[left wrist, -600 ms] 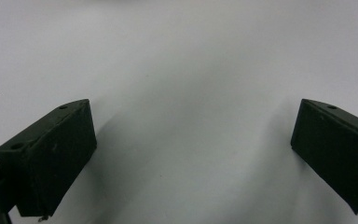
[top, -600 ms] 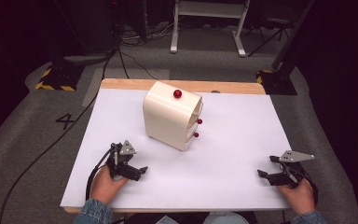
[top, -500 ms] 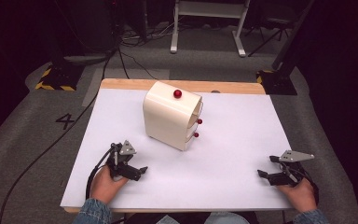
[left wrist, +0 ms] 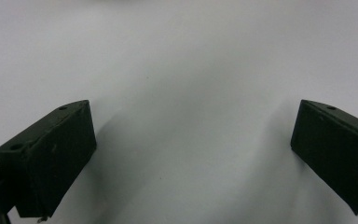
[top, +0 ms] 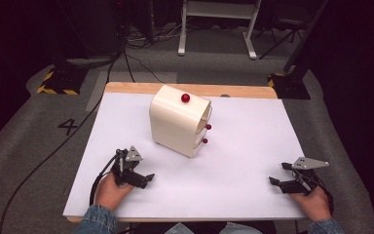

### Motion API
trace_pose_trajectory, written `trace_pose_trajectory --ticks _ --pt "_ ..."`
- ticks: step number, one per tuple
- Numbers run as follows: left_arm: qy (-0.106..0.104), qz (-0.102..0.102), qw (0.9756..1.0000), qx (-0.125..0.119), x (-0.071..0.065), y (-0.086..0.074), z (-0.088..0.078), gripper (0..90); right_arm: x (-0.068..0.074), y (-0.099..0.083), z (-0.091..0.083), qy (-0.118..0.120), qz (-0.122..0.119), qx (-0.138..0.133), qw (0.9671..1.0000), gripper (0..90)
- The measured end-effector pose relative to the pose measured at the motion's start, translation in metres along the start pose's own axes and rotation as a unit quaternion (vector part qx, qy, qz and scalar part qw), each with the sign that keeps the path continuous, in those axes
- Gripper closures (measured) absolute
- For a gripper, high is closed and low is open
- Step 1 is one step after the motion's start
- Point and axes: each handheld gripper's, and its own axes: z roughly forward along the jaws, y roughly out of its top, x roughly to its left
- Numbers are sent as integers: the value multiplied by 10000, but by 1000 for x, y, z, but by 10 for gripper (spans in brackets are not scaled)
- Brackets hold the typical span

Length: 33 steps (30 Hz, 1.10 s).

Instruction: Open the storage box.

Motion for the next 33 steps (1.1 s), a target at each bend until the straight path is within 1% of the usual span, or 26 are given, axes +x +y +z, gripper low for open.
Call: trace_pose_trajectory --ticks 5,6,7,8,9,10,11,12,13,14,15,16,17,18,20,21,22,23,24,25,28,29,31,32,33 --pt "-2 3 10000 20 0 1 0 1 0 0 0 -30 -23 4 10000 166" --pt "22 4 10000 32 0 1 0 1 1 1 -1 -54 -35 0 10000 188" --pt "25 4 10000 33 0 1 0 1 3 1 -2 -68 61 -33 10000 270" --pt "-2 -23 10000 26 1 1 0 3 4 2 -2 -90 60 -35 9999 301" --pt "37 -69 10000 52 1 2 -2 15 6 3 -2 -95 42 -29 9999 311" --pt "113 -85 9999 30 2 4 -3 47 8 5 -2 -138 -24 -9 9999 313" --pt "113 -85 9999 30 2 4 -3 73 8 5 -2 -138 -24 -9 9999 313" --pt "378 -121 9992 14 2 6 -4 73 10 6 -2 -125 -88 -7 9999 317" --pt "538 -238 9982 -75 4 8 -7 81 16 10 -6 -33 -209 -108 9997 350" --pt "468 -362 9981 -174 7 7 -9 89 18 13 -8 -20 -241 -172 9996 350" --pt "427 -444 9978 -254 9 6 -10 91 20 16 -11 -5 -234 -225 9995 349" --pt "427 -444 9978 -254 9 6 -10 91 20 16 -11 -5 -234 -225 9995 349" --pt "479 -567 9970 -220 12 5 -9 91 25 24 -15 55 -219 -319 9992 346" --pt "461 -615 9969 -165 13 4 -8 91 27 28 -16 48 -239 -363 9990 346" --pt "451 -642 9969 -54 14 2 -5 93 32 36 -19 119 -272 -427 9986 342" --pt "480 -576 9972 -66 14 2 -4 91 34 40 -20 213 -305 -512 9980 343" --pt "520 -524 9973 -28 13 2 -4 86 36 44 -22 264 -352 -584 9973 346" --pt "535 -495 9973 -36 13 2 -3 82 39 49 -22 253 -386 -618 9970 347" --pt "535 -495 9973 -36 13 2 -3 80 39 49 -22 253 -386 -618 9970 347" --pt "485 -507 9975 -107 13 0 -3 78 42 57 -22 270 -400 -650 9967 350" --pt "486 -503 9975 -114 13 0 -2 75 45 68 -22 345 -315 -716 9963 358" --pt "486 -503 9975 -114 13 0 -2 75 45 68 -22 345 -315 -716 9963 358" --pt "486 -507 9975 -119 13 0 -2 75 47 75 -22 372 -265 -767 9960 359" --pt "490 -502 9975 -114 13 0 -2 75 49 83 -22 339 -257 -771 9961 363" --pt "492 -503 9975 -116 13 0 -2 75 49 87 -22 352 -225 -788 9960 367"
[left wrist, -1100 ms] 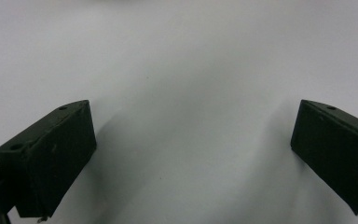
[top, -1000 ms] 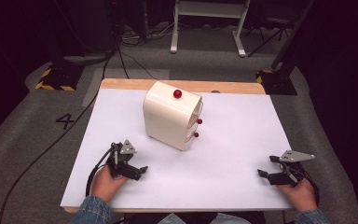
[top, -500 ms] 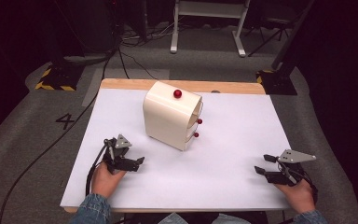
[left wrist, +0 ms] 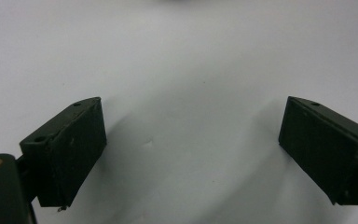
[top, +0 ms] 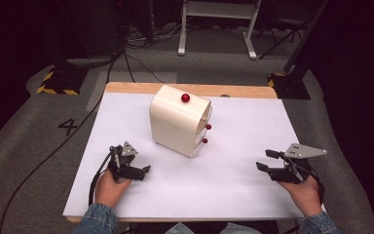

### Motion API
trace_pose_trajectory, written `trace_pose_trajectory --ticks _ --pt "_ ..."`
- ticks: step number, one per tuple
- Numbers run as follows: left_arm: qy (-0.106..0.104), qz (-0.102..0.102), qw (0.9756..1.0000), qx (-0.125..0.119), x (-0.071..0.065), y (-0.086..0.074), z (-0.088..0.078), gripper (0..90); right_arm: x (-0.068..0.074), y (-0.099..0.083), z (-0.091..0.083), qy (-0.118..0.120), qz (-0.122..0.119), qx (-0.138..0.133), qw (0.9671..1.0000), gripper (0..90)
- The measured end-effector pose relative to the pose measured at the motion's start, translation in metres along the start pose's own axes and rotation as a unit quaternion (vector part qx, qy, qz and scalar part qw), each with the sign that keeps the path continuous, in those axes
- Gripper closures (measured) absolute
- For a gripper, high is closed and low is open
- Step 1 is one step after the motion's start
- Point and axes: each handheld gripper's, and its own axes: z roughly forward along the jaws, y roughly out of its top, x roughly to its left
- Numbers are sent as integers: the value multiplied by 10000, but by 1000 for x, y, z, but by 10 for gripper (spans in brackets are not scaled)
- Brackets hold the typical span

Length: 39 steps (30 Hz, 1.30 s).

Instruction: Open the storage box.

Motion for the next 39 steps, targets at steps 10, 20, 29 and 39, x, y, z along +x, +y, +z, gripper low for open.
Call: trace_pose_trajectory --ticks 10,20,29,39 --pt "35 60 10000 -23 0 -1 0 75 6 35 22 194 -38 -171 9997 425" --pt "29 46 10000 -23 0 0 0 75 14 66 63 433 -464 -198 9978 468" --pt "13 41 10000 -13 1 0 0 74 15 74 90 567 -467 -208 9971 470" --pt "13 43 10000 -12 1 0 0 74 12 74 122 899 -388 -242 9949 483"
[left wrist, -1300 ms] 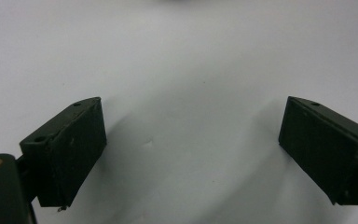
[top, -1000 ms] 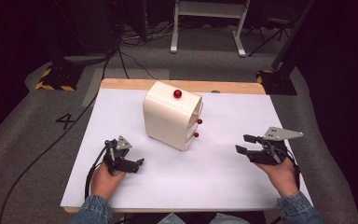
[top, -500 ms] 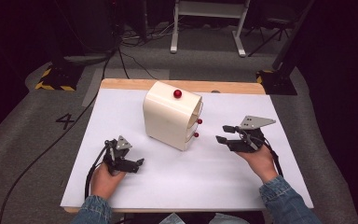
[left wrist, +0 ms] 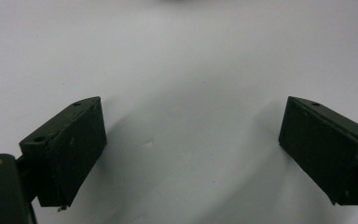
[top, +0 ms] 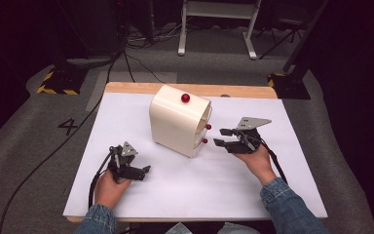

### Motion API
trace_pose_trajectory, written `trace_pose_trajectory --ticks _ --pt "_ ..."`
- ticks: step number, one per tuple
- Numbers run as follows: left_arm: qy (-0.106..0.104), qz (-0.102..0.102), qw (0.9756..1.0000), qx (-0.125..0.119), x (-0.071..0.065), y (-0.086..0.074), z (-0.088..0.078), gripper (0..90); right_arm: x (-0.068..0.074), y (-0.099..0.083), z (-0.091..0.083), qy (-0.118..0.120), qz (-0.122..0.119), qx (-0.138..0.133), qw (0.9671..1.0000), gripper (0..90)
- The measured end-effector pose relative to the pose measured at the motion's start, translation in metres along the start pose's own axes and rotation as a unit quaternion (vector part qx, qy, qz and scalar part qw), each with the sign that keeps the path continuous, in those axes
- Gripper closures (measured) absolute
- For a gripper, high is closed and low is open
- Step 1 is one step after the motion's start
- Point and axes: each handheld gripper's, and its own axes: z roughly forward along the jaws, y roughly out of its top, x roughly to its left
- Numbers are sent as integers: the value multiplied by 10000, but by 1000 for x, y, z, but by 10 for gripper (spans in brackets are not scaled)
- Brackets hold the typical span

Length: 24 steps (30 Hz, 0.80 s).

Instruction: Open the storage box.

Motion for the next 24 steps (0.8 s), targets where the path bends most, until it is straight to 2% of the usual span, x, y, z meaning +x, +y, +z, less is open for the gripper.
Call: trace_pose_trajectory --ticks 8,12,20,24 --pt "13 -6 10000 -3 0 0 0 75 -5 -7 20 251 211 -79 9994 514" --pt "18 -2 10000 -9 0 0 0 75 -5 -11 28 343 272 -13 9990 531" --pt "14 1 10000 -2 0 0 0 75 -4 -18 44 470 249 123 9985 588" --pt "16 4 10000 -1 0 0 0 75 -5 -21 49 563 250 195 9979 654"
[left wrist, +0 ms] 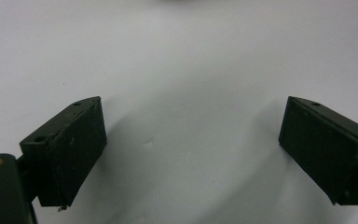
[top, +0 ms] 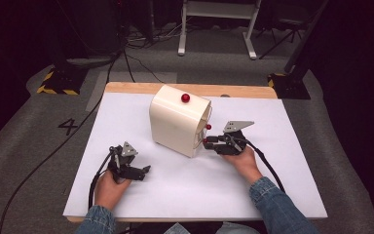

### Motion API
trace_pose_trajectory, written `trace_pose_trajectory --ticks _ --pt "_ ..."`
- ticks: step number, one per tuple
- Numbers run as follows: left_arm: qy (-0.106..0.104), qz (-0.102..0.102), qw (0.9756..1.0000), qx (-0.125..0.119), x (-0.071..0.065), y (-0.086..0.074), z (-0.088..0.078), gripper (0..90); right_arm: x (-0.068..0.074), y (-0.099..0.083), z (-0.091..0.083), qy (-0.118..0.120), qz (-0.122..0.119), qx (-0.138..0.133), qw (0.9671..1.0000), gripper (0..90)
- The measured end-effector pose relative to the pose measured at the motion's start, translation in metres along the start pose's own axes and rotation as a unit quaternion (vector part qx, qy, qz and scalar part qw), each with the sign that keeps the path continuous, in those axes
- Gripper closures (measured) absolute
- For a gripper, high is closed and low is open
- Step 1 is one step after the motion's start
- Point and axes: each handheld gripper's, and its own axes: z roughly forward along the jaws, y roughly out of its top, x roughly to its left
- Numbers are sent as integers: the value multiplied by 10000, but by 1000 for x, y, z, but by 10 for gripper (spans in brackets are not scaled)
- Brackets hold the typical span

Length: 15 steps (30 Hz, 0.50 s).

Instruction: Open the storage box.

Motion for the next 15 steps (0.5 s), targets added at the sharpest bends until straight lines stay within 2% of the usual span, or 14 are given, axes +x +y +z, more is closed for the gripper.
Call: trace_pose_trajectory --ticks 4,11,15 --pt "0 8 10000 5 0 0 0 75 0 0 2 -92 -103 9 9999 729" --pt "-3 -1 10000 1 0 0 0 75 1 1 2 -129 -194 35 9997 739" --pt "-10 -1 10000 -3 0 0 0 75 2 0 -2 -147 -144 61 9998 739"
